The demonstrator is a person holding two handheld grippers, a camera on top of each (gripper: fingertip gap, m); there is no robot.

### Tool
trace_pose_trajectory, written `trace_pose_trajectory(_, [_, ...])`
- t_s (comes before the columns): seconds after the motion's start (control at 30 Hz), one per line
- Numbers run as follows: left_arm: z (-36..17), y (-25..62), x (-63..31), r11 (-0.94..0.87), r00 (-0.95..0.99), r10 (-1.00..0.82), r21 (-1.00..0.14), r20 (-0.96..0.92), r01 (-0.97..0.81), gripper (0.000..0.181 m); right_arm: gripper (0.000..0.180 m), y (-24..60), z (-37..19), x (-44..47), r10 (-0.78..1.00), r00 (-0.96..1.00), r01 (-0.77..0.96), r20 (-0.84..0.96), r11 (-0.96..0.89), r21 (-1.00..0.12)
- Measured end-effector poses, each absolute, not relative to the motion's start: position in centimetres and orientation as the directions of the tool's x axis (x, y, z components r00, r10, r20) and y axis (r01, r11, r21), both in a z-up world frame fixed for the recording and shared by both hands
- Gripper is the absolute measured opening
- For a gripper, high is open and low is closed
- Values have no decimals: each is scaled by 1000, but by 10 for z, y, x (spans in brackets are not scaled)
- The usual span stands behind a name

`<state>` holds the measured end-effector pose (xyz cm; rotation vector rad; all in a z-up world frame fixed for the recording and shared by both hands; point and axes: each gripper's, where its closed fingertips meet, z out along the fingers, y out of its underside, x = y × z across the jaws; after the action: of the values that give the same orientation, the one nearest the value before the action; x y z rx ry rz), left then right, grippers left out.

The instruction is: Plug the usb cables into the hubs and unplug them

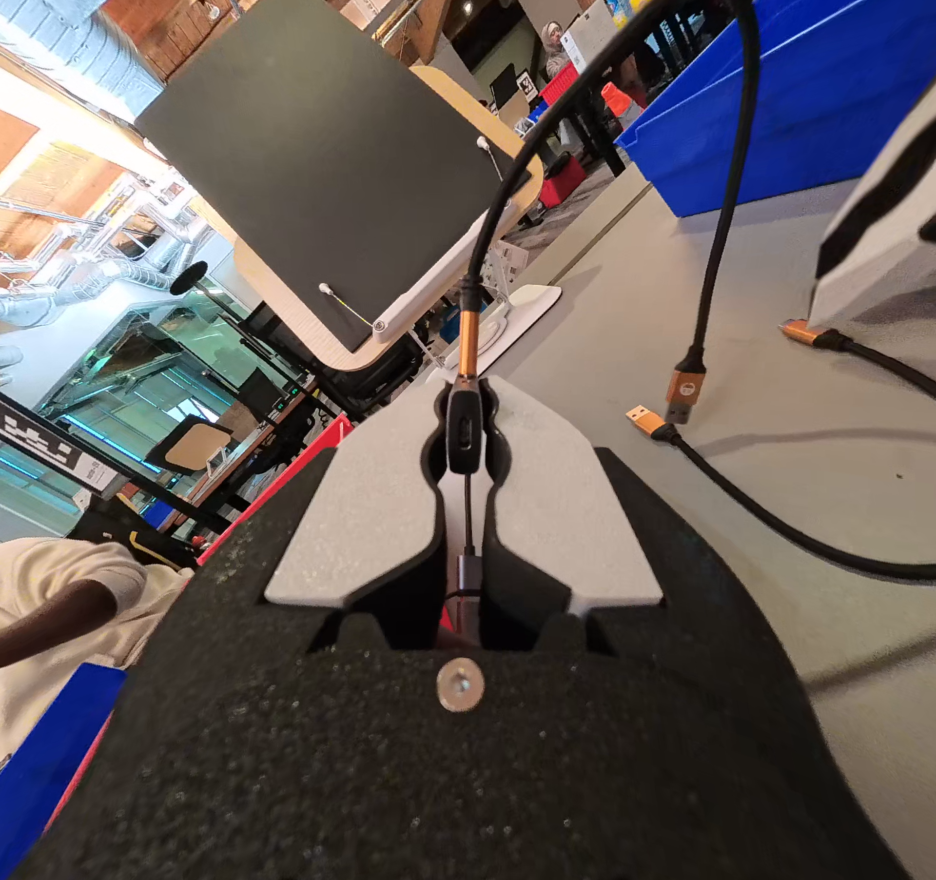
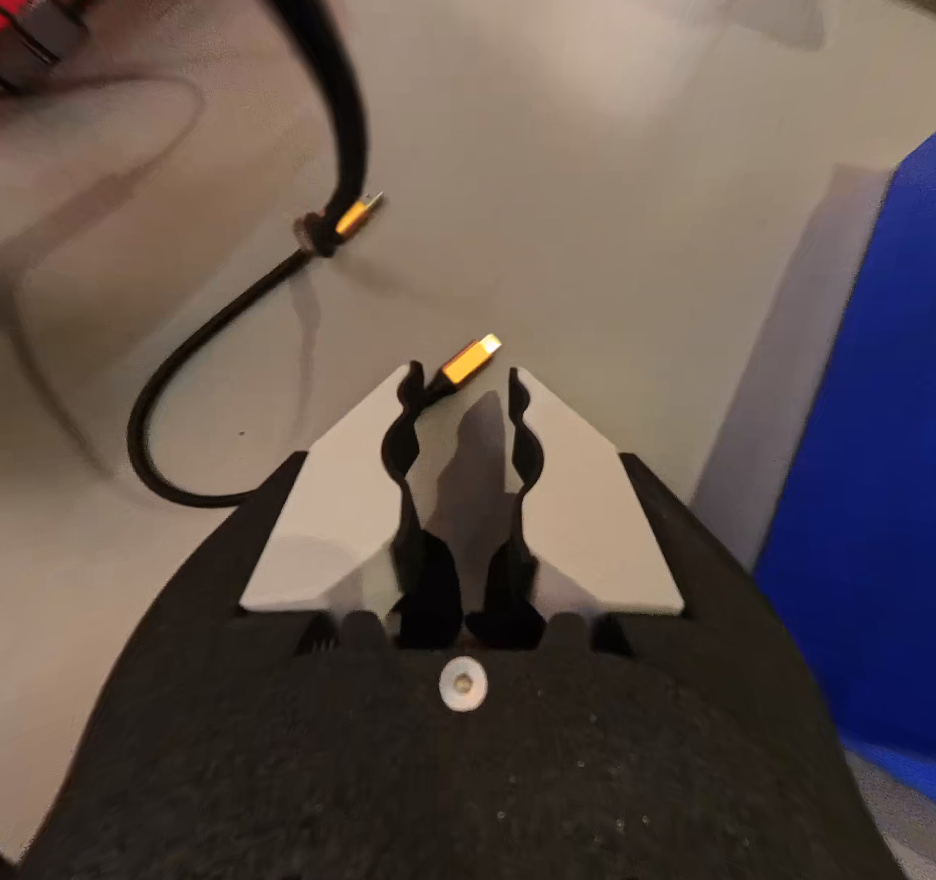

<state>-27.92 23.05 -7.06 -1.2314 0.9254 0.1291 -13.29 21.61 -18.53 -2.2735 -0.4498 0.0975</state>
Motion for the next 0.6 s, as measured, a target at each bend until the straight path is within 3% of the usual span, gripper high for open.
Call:
trace_pose_trajectory(0.1, [-70, 230, -279, 374, 644, -378, -746, -665, -551, 10, 31, 211, -197, -141, 335, 941, 266, 41, -661, -702])
trace_pose_trajectory(0.23, [-72, 231, -279, 377, 636, -381, -741, -671, -556, 10, 15, 213, -199, -146, 348, 935, 288, 64, -644, -709])
trace_pose_trajectory(0.53, [-80, 233, -281, 379, 598, -394, -716, -698, -586, 10, 6, 180, -168, -169, 732, 680, 531, 36, -458, -713])
trace_pose_trajectory(0.6, [-82, 233, -280, 383, 586, -392, -705, -709, -597, 10, 6, 169, -159, -164, 788, 608, 630, 94, -407, -662])
